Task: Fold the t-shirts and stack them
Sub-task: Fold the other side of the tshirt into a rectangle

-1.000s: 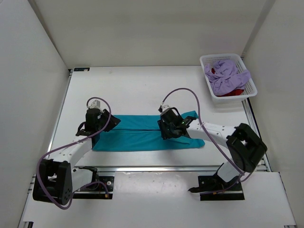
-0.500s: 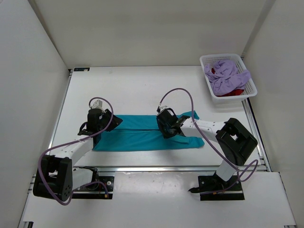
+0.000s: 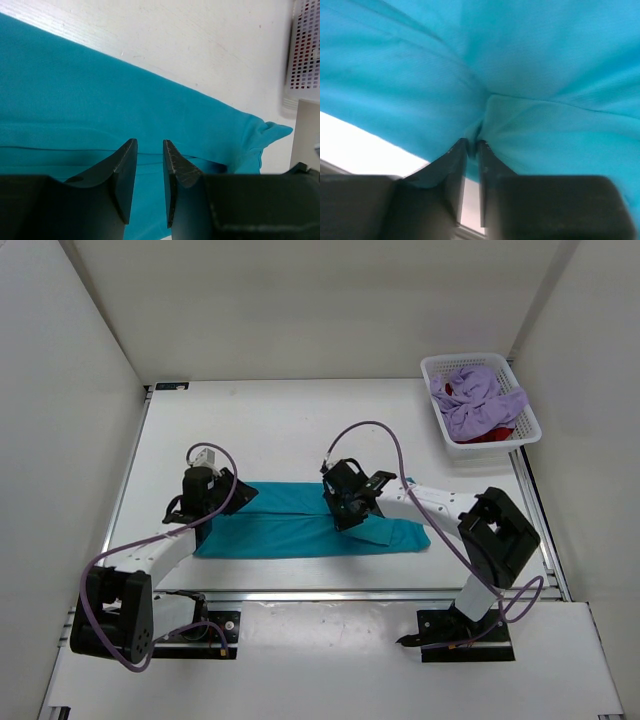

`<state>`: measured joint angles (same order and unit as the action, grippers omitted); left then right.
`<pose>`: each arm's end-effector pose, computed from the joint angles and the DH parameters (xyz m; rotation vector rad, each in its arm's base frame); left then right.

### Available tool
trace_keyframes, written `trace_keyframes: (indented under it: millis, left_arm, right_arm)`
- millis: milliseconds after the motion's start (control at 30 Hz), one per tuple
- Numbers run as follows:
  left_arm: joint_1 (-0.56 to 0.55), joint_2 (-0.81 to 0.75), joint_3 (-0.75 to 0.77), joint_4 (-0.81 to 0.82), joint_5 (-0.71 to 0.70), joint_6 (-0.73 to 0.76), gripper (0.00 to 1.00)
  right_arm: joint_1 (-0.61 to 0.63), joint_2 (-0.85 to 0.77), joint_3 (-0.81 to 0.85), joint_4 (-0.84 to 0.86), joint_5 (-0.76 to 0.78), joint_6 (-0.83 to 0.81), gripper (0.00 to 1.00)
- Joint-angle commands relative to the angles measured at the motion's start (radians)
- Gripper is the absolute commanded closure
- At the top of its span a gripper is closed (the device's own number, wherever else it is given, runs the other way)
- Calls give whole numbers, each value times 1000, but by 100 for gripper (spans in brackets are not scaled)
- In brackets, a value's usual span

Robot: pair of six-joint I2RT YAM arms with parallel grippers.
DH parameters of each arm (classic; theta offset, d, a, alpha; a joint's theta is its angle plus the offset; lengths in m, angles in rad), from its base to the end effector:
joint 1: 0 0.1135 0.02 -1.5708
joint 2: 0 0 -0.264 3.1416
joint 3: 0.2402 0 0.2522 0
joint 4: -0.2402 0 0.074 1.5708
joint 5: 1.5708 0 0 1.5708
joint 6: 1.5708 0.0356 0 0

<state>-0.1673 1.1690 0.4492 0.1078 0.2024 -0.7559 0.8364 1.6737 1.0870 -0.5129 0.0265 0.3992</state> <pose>0.2252 -0.0453 0.1776 -0.5423 2.2011 -0.7300 0.2246 0.2473 0.1928 -0.5817 2.6583 0.3490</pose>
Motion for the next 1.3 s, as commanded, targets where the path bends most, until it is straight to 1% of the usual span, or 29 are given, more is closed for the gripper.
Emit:
trace_keyframes:
  millis: [0, 33, 67, 100, 133, 167, 233, 267, 300, 367, 400, 433, 467, 500, 533, 567, 600, 667, 767, 933, 1033, 1100, 1133, 1200, 1267]
  left_arm:
    - [12, -8, 42, -5, 28, 6, 62]
    - [15, -5, 42, -7, 29, 10, 62]
    - [15, -6, 40, -5, 32, 15, 62]
    - [15, 3, 40, -5, 29, 12, 61]
    - [17, 12, 36, 0, 35, 10, 61]
    - [12, 15, 34, 4, 35, 15, 60]
    - [5, 34, 39, 19, 41, 3, 60]
    - [-9, 43, 42, 23, 40, -2, 61]
    - [-18, 56, 51, 29, 34, 4, 60]
    - [-49, 84, 72, 32, 8, -5, 61]
    - [-63, 110, 91, 39, 8, -6, 59]
    - [-69, 144, 101, 53, 8, -10, 58]
    - [-74, 162, 111, 55, 12, -5, 58]
    - [-61, 196, 127, 67, 25, -11, 59]
    - [-55, 233, 137, 81, 34, -20, 58]
    - [-51, 253, 141, 89, 48, -32, 58]
    - [-48, 292, 151, 96, 57, -39, 58]
    - [-31, 354, 164, 127, 89, -57, 59]
    - [-6, 399, 169, 154, 101, -80, 59]
    - [12, 435, 169, 176, 101, -85, 60]
    - [37, 457, 155, 197, 112, -100, 60]
    - [51, 462, 149, 201, 115, -105, 61]
    - [61, 468, 143, 199, 111, -105, 60]
    - [83, 471, 137, 207, 109, -112, 61]
    - [116, 465, 123, 217, 103, -117, 61]
  right_arm:
    - [0, 21, -4, -3, -80, -6, 75]
    - [0, 14, -12, -3, -57, -3, 68]
    - [-2, -3, -19, -6, -50, -3, 66]
    - [-13, -28, -35, -3, -42, 0, 62]
    - [-32, -48, -41, -1, -45, -6, 60]
    - [-42, -86, -58, 4, -40, -11, 61]
    - [-115, -181, -97, 26, -37, -11, 62]
    - [-144, -212, -131, 46, -59, -13, 67]
    - [-198, -262, -150, 83, -89, -13, 70]
    - [-349, -318, -247, 170, -135, -11, 77]
    - [-387, -345, -280, 213, -169, -8, 78]
    - [-457, -380, -301, 244, -178, -5, 77]
    - [-495, -393, -349, 310, -187, 15, 72]
    - [-569, -414, -395, 379, -230, 21, 69]
    - [-653, -416, -403, 430, -276, 29, 63]
    - [-713, -420, -424, 460, -351, 44, 60]
    - [-735, -414, -438, 499, -371, 47, 59]
    - [-807, -369, -429, 507, -410, 35, 58]
    - [-835, -283, -414, 543, -476, 18, 58]
    - [-835, -210, -444, 648, -566, 46, 59]
    - [-835, -161, -447, 697, -586, 59, 65]
    - [-835, -146, -449, 726, -600, 81, 77]
    - [-835, -141, -458, 738, -599, 87, 81]
    - [-861, -146, -458, 734, -579, 87, 92]
    - [-878, -161, -464, 706, -539, 84, 97]
